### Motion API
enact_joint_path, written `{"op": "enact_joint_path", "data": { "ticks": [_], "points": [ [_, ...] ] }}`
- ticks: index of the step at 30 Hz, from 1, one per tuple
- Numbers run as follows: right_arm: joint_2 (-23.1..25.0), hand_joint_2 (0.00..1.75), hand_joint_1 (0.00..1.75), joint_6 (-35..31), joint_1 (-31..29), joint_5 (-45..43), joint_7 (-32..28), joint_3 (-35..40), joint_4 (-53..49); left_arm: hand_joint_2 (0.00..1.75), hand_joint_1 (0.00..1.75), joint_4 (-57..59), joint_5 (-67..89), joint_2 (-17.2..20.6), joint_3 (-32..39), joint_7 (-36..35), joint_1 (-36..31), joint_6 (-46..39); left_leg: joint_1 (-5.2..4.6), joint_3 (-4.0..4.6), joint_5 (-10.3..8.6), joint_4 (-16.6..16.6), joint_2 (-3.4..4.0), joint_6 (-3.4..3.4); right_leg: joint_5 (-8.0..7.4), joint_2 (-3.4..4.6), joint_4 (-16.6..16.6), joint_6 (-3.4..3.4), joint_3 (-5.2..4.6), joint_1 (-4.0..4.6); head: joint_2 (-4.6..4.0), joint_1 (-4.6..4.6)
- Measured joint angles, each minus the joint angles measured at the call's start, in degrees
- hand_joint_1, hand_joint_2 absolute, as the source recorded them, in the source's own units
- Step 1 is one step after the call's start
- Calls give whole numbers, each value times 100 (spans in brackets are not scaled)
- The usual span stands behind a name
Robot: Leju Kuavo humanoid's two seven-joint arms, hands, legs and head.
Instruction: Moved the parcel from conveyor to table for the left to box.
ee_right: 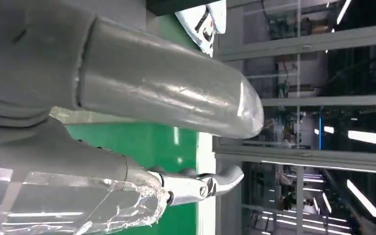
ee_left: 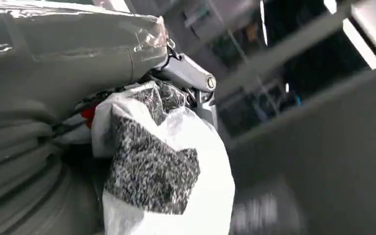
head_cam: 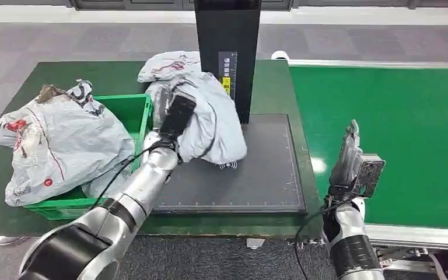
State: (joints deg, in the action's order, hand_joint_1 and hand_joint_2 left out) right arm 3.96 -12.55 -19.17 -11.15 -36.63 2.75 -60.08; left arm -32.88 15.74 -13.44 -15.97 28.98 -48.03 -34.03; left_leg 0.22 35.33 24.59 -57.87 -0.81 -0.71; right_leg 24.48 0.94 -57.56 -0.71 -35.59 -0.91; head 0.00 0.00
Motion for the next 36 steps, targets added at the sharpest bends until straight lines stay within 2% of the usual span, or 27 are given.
{"op": "enact_joint_path", "data": {
  "ticks": [9, 20, 24, 25, 26, 27, 29, 33, 34, 36],
  "points": [
    [-83, 0, 0, -24, 147, -92, 26, -123, 50, 175, 175, -537, 90, 1053, 873, -66, -20, -450, 3, -1, 1, 1, 6, -2, 2, 7, -1, 2, -7, 4, 0, 0],
    [-186, 0, 0, 33, 238, -192, 101, -227, 24, 175, 175, -535, 31, 1584, 1399, 4, -141, -529, 1, 2, 2, 0, 11, -2, 0, 9, 1, 1, -6, 2, 0, 0],
    [-227, 0, 0, 66, 417, -203, 122, -234, -106, 175, 175, -483, 941, 1926, 2161, 182, -282, -564, 4, 1, 5, 2, 23, -9, 1, 20, -2, 6, -10, 13, 0, 0],
    [-238, 0, 0, 61, 486, -203, 140, -236, -181, 175, 157, -472, 1233, 2066, 2530, 262, -308, -564, 5, -1, 9, 2, 32, -16, 2, 29, -3, 9, -14, 17, 0, 2],
    [-238, 0, 0, 52, 556, -203, 186, -236, -254, 175, 3, -448, 1362, 2168, 2851, 361, -330, -564, 4, -4, 12, 3, 44, -19, 4, 37, -3, 12, -18, 19, 0, 0],
    [-251, 0, 0, 42, 622, -205, 214, -236, -330, 175, 175, -383, 1386, 2306, 3156, 445, -350, -553, 5, -6, 14, 5, 48, -22, 7, 42, -3, 18, -19, 20, 0, 0],
    [-275, 0, 0, 33, 733, -208, 234, -238, -448, 175, 175, -231, 1403, 2495, 3483, 494, -353, -553, 5, -6, 14, 6, 50, -23, 12, 42, -5, 26, -21, 25, 0, -2],
    [-306, 0, 0, 57, 902, -271, 350, -278, -712, 175, 175, -24, 1855, 2754, 3677, 245, -147, -562, 17, -5, 14, 8, 24, -24, 20, 19, -5, 35, -8, 26, 0, 2],
    [-306, 0, 0, 74, 929, -267, 383, -280, -761, 175, 2, -8, 1988, 2794, 3793, 221, -64, -564, 18, -4, 17, 8, 25, -27, 20, 20, -5, 35, -8, 27, 0, 2],
    [-310, 0, 0, 94, 965, -265, 402, -282, -819, 175, 0, 9, 2269, 2867, 4081, 164, 36, -548, 18, -5, 19, 7, 37, -30, 19, 29, -4, 36, -13, 27, 0, 2]
  ]
}}
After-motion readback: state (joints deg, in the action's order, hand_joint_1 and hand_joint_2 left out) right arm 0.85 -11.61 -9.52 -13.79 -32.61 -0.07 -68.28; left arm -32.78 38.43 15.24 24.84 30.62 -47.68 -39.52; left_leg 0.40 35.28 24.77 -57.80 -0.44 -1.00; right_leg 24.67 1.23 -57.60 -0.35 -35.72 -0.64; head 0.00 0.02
